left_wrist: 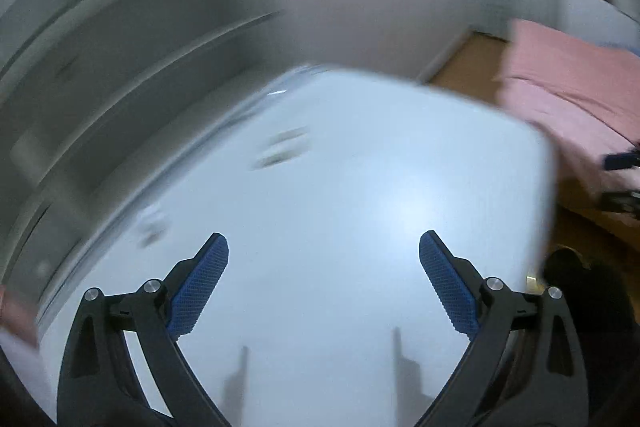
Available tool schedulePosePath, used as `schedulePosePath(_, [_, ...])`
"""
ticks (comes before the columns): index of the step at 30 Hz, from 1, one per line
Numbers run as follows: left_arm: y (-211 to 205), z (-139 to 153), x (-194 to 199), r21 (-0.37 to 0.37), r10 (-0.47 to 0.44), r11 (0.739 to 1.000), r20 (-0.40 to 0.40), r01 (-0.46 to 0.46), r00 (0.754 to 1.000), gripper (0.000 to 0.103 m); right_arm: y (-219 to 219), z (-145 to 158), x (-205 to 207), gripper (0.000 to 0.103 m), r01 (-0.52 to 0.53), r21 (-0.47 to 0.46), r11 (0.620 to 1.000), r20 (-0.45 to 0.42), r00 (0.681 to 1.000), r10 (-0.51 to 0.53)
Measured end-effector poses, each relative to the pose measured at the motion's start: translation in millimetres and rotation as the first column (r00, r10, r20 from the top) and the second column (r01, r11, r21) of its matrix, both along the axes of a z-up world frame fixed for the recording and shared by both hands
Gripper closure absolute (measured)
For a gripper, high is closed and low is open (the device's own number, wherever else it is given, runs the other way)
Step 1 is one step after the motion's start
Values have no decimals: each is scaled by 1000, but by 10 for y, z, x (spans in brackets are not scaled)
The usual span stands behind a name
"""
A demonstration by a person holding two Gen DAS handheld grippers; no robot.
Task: Collect trash
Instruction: 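Grasp the white bottle cap with the left tool while the right tool grasps the tape roll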
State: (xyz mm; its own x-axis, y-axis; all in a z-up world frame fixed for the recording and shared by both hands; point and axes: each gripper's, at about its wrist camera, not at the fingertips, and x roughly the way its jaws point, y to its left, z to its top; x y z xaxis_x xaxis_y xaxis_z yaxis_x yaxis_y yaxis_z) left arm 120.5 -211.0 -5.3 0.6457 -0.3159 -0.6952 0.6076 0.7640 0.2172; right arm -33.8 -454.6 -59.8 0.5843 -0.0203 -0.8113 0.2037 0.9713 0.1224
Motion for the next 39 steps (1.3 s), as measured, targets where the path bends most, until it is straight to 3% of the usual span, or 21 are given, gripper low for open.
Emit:
schedulePosePath(2, [364,-43,366,0,107,994,-15,-107,994,10,223,22,337,25,-58,-14,998,-19,998,58])
schedulePosePath(6, [810,-171,969,-18,228,973,-69,-229,971,10,639,20,1019,25,-157,-42,987,-57,986,155])
schedulePosePath(13, [922,-373,1551,-8,239,970,-118,-241,964,10,1052,-95,1967,25,-221,-40,975,-132,968,214])
schedulePosePath(18, [861,-422,1708,-23,195,979,-140,-200,971,26,1202,-85,2455,25,-244,-79,967,-177,958,227])
schedulePosePath(20, [861,-448,1745,-28,195,979,-148,-201,970,37,1234,-79,2600,25,-248,-88,965,-186,955,229])
schedulePosePath(22, [893,-475,1789,-33,196,979,-166,-204,967,55,1233,-74,2716,25,-250,-83,965,-190,954,231])
schedulePosePath(23, [898,-492,1803,-49,191,978,-173,-202,966,72,1216,-86,2780,25,-250,-79,965,-193,954,231])
schedulePosePath(36, [954,-511,1687,-93,190,973,-185,-210,964,76,1352,-143,3368,24,-184,-72,980,-206,964,166])
schedulePosePath(37, [966,-510,1668,-87,190,974,-176,-207,966,77,1375,-143,3378,27,-176,-84,981,-204,966,156])
schedulePosePath(39, [964,-523,1635,-74,188,977,-164,-202,968,77,1405,-113,3371,44,-170,-95,981,-189,970,150])
